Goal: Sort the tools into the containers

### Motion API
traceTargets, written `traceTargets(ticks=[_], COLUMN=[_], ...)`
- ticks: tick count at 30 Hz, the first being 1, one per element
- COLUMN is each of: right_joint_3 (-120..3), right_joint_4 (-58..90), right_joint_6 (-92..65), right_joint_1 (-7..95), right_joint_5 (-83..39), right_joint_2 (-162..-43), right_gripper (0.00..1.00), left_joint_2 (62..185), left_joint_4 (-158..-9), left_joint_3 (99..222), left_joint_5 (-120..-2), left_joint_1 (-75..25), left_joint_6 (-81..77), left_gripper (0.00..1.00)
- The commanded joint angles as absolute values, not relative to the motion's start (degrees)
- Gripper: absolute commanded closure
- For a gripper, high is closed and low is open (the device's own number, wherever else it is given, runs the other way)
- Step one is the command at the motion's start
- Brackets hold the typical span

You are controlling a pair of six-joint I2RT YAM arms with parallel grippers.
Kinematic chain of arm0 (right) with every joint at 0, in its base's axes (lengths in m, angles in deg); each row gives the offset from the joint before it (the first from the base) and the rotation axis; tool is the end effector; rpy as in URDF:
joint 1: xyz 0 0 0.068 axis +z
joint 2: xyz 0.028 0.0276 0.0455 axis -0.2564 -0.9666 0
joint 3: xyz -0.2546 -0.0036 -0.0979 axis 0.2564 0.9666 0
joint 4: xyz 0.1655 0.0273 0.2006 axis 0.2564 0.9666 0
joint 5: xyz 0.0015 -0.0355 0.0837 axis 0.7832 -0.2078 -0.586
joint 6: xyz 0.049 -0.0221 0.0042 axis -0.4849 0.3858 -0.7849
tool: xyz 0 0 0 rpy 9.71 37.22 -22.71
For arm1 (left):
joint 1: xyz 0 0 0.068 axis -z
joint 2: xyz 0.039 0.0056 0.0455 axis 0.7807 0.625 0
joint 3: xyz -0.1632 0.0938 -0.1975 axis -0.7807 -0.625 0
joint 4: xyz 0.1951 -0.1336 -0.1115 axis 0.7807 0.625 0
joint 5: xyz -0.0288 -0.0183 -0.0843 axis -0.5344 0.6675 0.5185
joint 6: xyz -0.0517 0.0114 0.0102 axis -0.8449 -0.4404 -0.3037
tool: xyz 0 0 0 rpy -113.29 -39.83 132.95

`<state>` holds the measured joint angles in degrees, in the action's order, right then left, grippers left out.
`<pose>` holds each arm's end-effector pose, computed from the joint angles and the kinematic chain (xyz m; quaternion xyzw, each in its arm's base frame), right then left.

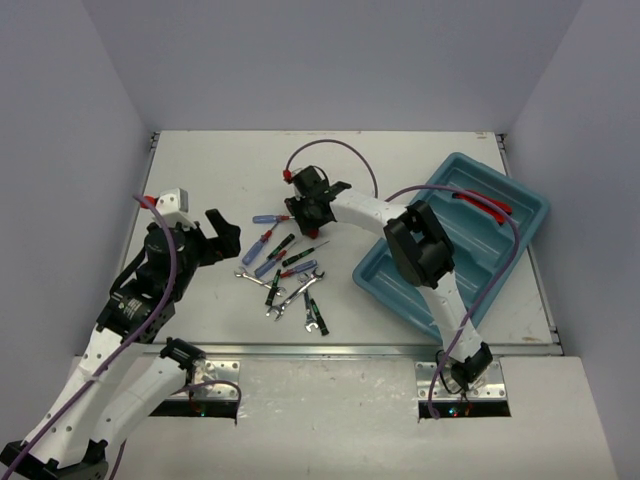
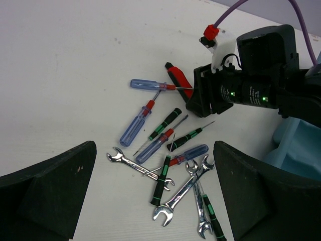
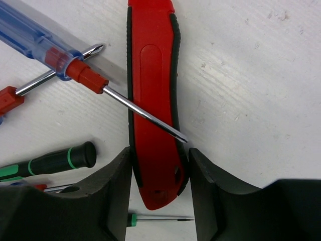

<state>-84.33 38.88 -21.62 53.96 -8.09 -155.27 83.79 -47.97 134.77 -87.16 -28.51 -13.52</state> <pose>0.3927 0.3142 0.1356 -0.1820 0.9367 0.0876 0.2860 0.1274 -0.0416 0.3310 -0.0868 0.8203 -0.0938 0.5575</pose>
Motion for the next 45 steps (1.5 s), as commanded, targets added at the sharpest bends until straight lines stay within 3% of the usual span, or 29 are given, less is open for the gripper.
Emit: traceTargets(ticks=[1, 10, 21, 30, 45], right_joint_3=[-82.40, -77.51, -77.68, -73.29, -39.07], right_joint_4=[38.59, 37.59, 35.15, 32.22, 8.17], right_joint_6=[-18.88, -11.74, -1.87, 10.45, 41.34], right_joint_1=[53.04, 50.70, 46.31, 37.71, 11.90], right_joint_5=[-3.02, 4.23, 7.13, -0.40, -1.94], right_joint_2=[-153.31, -148.59, -140.39, -127.40, -104.10], right_gripper=[0.70, 0.96, 1.00, 1.00, 1.00], left_joint_2=[83.31, 83.04, 83.13, 81.85, 78.40], left_joint_4=[-49.51, -49.51, -49.51, -49.58, -50.82], left_joint_3=[135.16, 135.11, 135.16, 135.16, 134.81], left_joint_5=[-87.04, -87.04, -87.13, -86.70, -82.84], left_joint_1=[-28.91, -28.86, -28.82, -28.82, -28.82], left_joint_6=[-13.50, -13.50, -13.50, -13.42, -12.80], left_gripper=[0.00, 0.00, 0.00, 0.00, 0.00])
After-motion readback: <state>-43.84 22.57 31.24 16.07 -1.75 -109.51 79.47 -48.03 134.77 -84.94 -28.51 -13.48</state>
